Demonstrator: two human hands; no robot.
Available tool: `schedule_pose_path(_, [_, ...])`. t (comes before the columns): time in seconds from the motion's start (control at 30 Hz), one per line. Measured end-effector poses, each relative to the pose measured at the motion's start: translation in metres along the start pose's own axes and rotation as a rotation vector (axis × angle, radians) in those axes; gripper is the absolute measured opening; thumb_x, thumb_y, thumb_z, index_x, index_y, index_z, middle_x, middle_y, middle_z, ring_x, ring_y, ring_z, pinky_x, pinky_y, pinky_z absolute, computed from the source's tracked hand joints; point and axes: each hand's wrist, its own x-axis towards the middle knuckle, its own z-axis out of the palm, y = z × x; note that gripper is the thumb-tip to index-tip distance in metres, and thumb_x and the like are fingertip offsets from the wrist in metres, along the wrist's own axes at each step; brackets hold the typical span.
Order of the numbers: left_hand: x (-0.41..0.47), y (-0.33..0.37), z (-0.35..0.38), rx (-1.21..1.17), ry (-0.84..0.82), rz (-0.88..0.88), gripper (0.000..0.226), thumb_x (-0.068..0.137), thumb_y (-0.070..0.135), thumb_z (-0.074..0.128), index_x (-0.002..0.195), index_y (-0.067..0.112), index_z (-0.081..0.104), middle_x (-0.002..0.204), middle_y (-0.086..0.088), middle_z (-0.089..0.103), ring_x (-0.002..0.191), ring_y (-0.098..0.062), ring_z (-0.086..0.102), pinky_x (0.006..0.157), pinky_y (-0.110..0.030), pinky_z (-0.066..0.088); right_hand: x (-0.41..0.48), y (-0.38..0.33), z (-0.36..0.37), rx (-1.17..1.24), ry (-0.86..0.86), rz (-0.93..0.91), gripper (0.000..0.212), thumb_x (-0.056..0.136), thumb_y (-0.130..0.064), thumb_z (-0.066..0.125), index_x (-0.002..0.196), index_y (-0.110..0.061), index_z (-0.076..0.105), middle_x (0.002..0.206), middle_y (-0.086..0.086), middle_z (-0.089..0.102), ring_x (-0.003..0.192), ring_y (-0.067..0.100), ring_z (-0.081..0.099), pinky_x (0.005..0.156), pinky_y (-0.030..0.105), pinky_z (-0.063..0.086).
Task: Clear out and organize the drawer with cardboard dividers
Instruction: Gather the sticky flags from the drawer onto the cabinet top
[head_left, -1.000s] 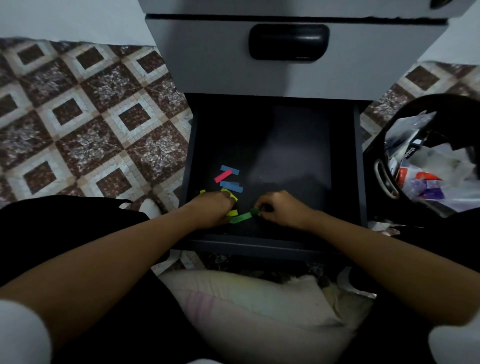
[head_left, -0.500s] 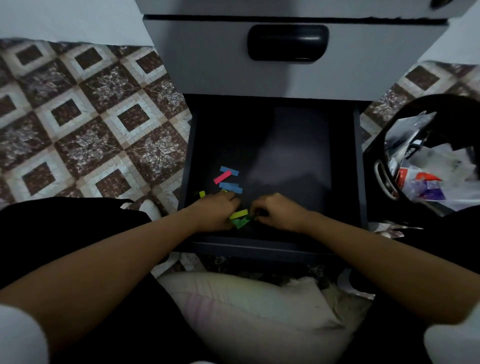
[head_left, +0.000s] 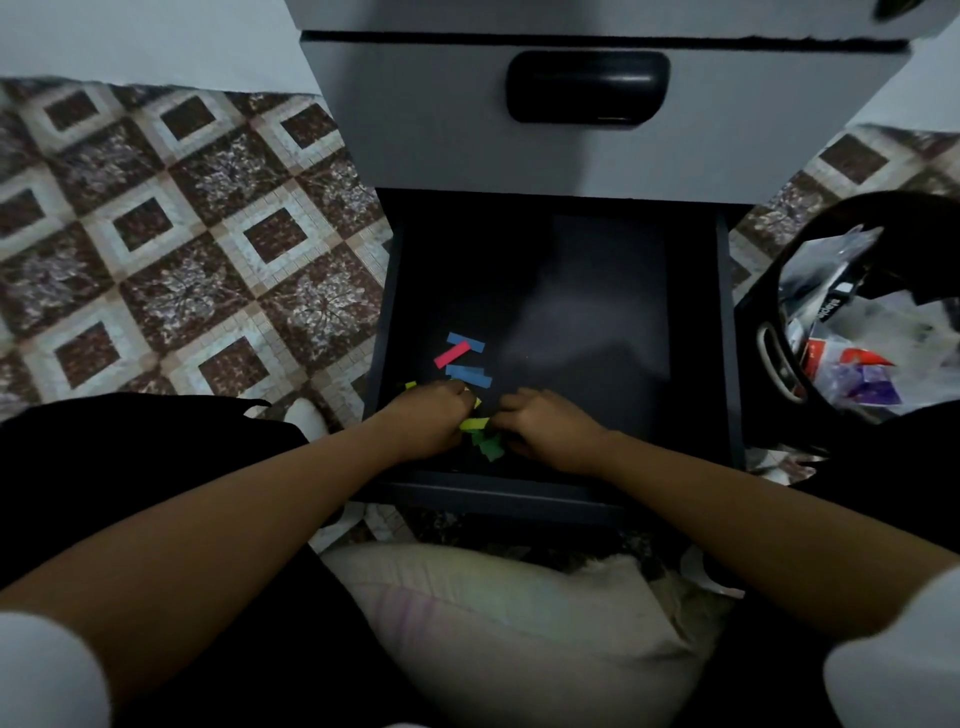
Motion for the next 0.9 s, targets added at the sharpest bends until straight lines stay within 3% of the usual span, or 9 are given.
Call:
schedule_pose_path(0.2, [-0.001, -0.001, -0.001, -0.014, 0.000, 0.001, 0.036, 0.087, 0.023, 0.057, 0.119, 0.007, 0.049, 0.123, -0.011, 0.049, 0.113, -0.025, 0.048, 0.085, -0.035, 0.045, -0.006, 0.007, -0.002, -0.082, -0.027, 0.009, 0.045, 0.091, -0.034, 0.053, 0.131, -0.015, 0.047, 0.128, 0.008, 0.045, 0.118, 0.025, 0.042, 0.095, 0.036, 0.034])
schedule_pose_path(0.3, [-0.002, 0.002, -0.001, 0.085, 0.006, 0.034, 0.040, 0.091, 0.026, 0.052, 0.126, 0.008, 0.045, 0.127, -0.011, 0.046, 0.116, -0.027, 0.046, 0.086, -0.037, 0.044, -0.008, 0.007, -0.003, -0.090, -0.008, -0.021, 0.042, 0.090, -0.030, 0.055, 0.127, -0.010, 0.052, 0.126, 0.012, 0.048, 0.115, 0.029, 0.044, 0.092, 0.036, 0.035])
schedule_pose_path(0.9, [0.002, 0.008, -0.003, 0.116, 0.038, 0.006, 0.030, 0.089, 0.024, 0.051, 0.113, 0.006, 0.050, 0.120, -0.011, 0.053, 0.109, -0.025, 0.051, 0.083, -0.032, 0.040, -0.009, -0.002, -0.001, -0.040, -0.038, 0.014, 0.024, 0.095, -0.020, 0.044, 0.118, -0.012, 0.049, 0.119, 0.009, 0.055, 0.109, 0.025, 0.049, 0.085, 0.032, 0.035])
